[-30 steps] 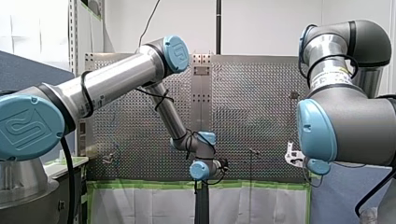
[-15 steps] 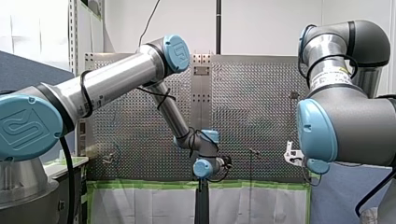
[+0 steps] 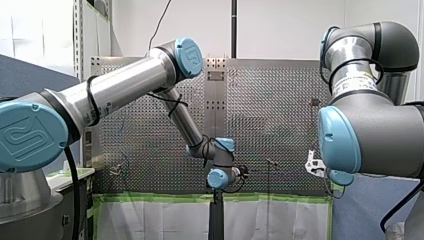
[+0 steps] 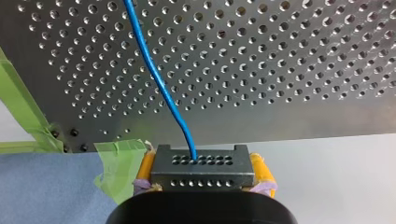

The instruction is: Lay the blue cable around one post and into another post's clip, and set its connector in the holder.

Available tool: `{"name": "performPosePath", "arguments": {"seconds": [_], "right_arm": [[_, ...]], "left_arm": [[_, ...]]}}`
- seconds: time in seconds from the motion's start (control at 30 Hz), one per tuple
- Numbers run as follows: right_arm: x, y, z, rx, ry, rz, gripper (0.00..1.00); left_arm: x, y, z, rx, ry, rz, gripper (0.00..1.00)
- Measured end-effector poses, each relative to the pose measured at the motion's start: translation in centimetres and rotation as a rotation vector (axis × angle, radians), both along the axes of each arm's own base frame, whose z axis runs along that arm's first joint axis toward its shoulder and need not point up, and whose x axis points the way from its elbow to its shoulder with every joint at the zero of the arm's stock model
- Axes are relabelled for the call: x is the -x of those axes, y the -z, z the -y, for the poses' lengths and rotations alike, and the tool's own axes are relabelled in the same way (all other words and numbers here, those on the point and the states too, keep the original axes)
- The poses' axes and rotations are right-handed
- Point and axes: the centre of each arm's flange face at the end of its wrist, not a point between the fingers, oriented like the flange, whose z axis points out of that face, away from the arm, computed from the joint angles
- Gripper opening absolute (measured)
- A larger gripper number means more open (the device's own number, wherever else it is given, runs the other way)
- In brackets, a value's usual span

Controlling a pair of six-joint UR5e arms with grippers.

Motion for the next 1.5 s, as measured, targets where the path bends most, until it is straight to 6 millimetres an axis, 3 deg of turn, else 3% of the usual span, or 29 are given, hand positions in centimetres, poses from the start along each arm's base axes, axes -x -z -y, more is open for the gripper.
{"name": "performPosePath", "arguments": {"seconds": [1.0,1.5], "right_arm": [[0.3,-1.1,1.9,0.021,0.007,0.015,0.00],[0.4,-1.5,2.5,0.029,0.008,0.029,0.00]], "left_arm": [[-1.1,-1.3,1.1,0.010,0.022,0.004,0.00],[-2.4,-1.7,0.8,0.020,0.011,0.002,0.00]]}}
